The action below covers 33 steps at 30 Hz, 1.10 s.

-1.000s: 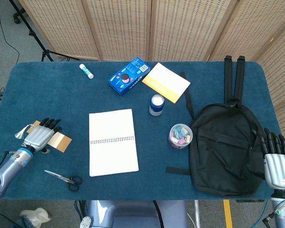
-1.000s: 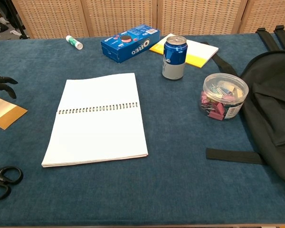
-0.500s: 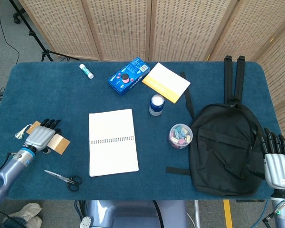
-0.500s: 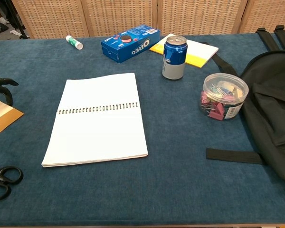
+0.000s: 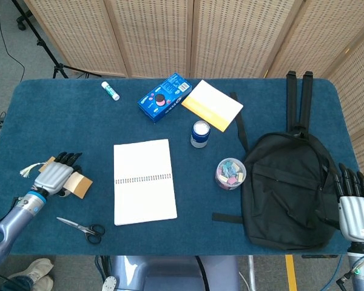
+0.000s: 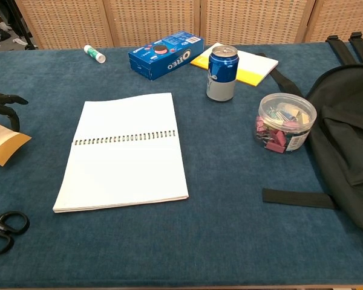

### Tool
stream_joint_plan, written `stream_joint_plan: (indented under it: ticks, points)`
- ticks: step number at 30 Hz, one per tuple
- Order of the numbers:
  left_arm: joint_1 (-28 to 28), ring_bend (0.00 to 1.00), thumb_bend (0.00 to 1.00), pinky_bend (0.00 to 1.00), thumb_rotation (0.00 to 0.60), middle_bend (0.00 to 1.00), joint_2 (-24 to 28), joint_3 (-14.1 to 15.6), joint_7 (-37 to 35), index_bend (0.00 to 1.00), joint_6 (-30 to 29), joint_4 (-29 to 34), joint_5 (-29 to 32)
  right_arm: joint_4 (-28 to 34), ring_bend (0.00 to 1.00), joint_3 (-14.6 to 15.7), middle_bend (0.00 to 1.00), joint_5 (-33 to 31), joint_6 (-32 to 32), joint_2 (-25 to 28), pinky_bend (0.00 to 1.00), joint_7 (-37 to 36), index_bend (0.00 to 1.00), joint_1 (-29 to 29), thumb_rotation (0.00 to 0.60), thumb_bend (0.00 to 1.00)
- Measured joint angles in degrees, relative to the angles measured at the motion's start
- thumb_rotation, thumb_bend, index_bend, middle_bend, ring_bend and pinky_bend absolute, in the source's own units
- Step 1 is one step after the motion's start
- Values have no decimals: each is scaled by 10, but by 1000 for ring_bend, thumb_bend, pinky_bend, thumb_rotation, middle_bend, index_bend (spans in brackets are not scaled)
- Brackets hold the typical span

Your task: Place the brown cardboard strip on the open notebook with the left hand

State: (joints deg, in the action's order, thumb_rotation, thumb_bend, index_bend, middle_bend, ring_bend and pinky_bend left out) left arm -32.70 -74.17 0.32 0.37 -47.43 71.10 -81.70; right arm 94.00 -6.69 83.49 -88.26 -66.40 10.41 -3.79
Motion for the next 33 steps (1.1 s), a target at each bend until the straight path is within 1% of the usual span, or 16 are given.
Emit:
stream_joint_plan:
  ticks: [3, 6, 9, 12, 13, 16, 20, 23, 28, 31, 33]
  points:
    - [1, 0, 193, 0, 600, 0, 11, -5, 5, 598, -8, 30, 6, 1, 0, 0, 0, 1, -1, 1, 0, -3, 0, 0, 600, 0]
    - [3, 0, 191, 0, 600, 0, 23, -14, 12, 600, -17, 75, 20, 3, 0, 1, 0, 2, 0, 3, 0, -5, 0, 0, 600, 0]
    - [2, 0, 190, 0, 600, 0, 34, -28, 36, 601, -22, 135, 51, 4, 0, 2, 0, 4, 0, 4, 0, -8, 0, 0, 600, 0]
    - [-5, 0, 190, 0, 600, 0, 42, -44, 84, 611, -25, 202, 105, 6, 0, 2, 0, 6, -1, 7, 0, -13, 0, 1, 600, 0]
    - [-9, 0, 190, 0, 600, 0, 44, -51, 108, 613, -27, 228, 131, 6, 0, 2, 0, 6, -2, 8, 0, -14, 0, 2, 600, 0]
    - [-24, 0, 190, 0, 600, 0, 43, -65, 169, 614, -33, 271, 204, 7, 0, 1, 0, 7, -4, 11, 0, -19, 0, 2, 600, 0]
    - [-50, 0, 191, 0, 600, 0, 31, -79, 246, 616, -53, 313, 308, 9, 0, 1, 0, 7, -4, 14, 0, -25, 0, 3, 600, 0]
    - [-77, 0, 190, 0, 600, 0, 11, -89, 307, 618, -83, 340, 396, 10, 0, 3, 0, 9, -2, 17, 0, -29, 0, 3, 600, 0]
    - [-140, 0, 191, 0, 600, 0, -51, -117, 412, 627, -173, 377, 551, 12, 0, 4, 0, 11, -1, 19, 0, -31, 0, 3, 600, 0]
    - [-179, 0, 191, 0, 600, 0, -94, -140, 457, 629, -224, 389, 633, 13, 0, 5, 0, 13, -1, 20, 0, -33, 0, 3, 600, 0]
    - [-204, 0, 190, 0, 600, 0, -122, -154, 483, 630, -254, 393, 673, 13, 0, 5, 0, 12, -1, 21, 0, -36, 0, 3, 600, 0]
